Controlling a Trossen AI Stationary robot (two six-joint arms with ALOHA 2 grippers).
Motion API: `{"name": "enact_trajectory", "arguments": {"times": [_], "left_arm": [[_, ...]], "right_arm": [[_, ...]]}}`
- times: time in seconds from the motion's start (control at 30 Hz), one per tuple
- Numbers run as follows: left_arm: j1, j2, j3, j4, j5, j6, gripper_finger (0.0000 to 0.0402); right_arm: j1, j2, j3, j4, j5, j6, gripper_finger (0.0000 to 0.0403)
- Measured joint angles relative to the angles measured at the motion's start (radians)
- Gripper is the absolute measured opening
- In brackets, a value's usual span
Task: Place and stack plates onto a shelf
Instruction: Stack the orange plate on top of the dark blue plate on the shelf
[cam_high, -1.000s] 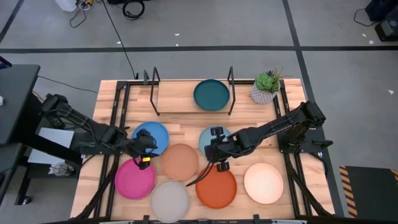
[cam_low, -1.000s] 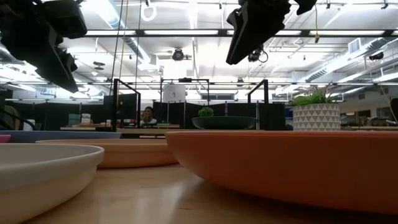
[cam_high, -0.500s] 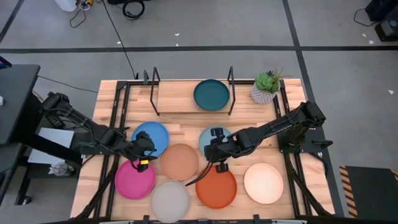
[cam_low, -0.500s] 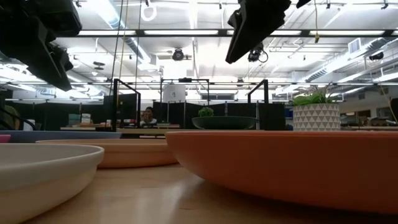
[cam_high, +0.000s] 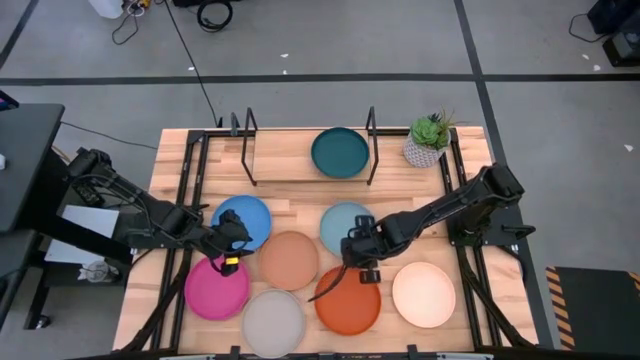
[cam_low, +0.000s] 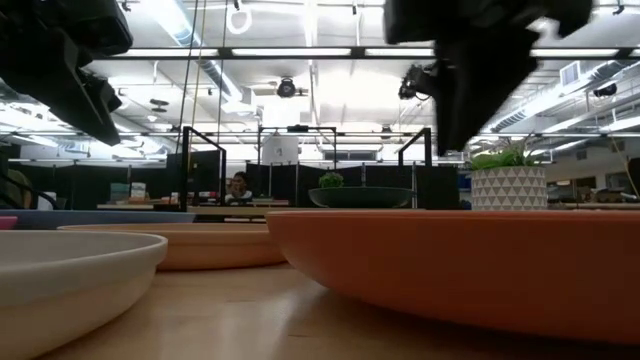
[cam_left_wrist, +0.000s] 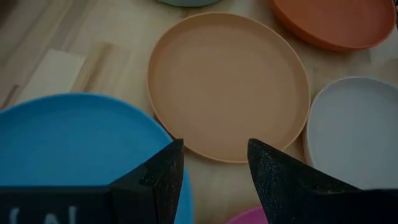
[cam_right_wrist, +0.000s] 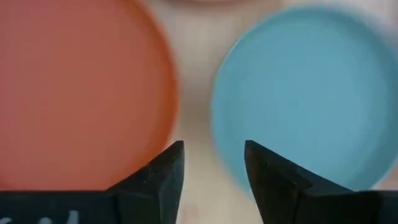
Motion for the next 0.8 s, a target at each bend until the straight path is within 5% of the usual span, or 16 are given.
{"name": "enact_trajectory", "arguments": {"times": [0.17, 0.33, 0.53, 0.8], "left_arm": [[0.003, 0.000, 0.000, 0.005, -0.003, 0.035, 0.0185], [0.003, 0.000, 0.000, 0.038, -0.019, 0.109, 0.0185], [0.003, 0.000, 0.000, 0.050, -0.029, 0.135, 0.0185], [0.004, 0.000, 0.000, 0.062, -0.039, 0.135, 0.0185]], "right_arm": [[0.072, 0.000, 0.000, -0.120, -0.038, 0.089, 0.0183], [0.135, 0.000, 0.000, -0.060, -0.098, 0.095, 0.0177], [0.203, 0.062, 0.005, 0.112, -0.079, 0.086, 0.0167], [0.352, 0.131, 0.060, 0.131, 0.045, 0.047, 0.0156]]}}
